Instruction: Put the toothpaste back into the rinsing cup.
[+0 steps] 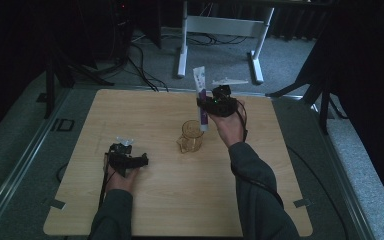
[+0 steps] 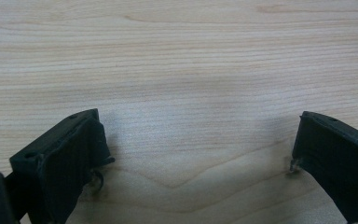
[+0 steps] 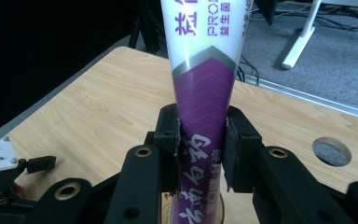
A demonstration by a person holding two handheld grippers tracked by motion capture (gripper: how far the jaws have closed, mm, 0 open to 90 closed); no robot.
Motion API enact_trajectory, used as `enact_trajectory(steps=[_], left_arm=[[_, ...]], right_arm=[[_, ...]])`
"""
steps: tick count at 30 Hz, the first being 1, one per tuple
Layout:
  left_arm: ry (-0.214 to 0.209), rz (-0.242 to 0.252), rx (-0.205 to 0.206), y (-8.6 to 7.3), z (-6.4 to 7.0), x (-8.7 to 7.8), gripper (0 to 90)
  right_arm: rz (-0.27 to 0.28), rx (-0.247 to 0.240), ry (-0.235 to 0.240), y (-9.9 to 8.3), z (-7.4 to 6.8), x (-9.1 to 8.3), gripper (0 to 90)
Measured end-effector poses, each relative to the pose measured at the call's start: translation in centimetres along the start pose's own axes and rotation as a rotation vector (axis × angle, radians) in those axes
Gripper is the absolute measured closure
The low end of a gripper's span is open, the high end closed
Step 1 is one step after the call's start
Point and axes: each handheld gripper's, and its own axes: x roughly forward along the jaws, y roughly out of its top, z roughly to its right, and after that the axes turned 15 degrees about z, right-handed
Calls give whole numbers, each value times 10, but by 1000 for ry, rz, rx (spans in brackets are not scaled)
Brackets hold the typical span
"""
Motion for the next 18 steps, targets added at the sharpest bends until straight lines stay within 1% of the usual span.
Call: enact_trajectory(steps=[7,18], left_arm=[[0,0,0,0,0,0,15],[0,1,0,0,0,0,15]], right_arm=[[-5,-17,1,-2,-4,5,707],[-18,-19,1,-4,-9,15,706]])
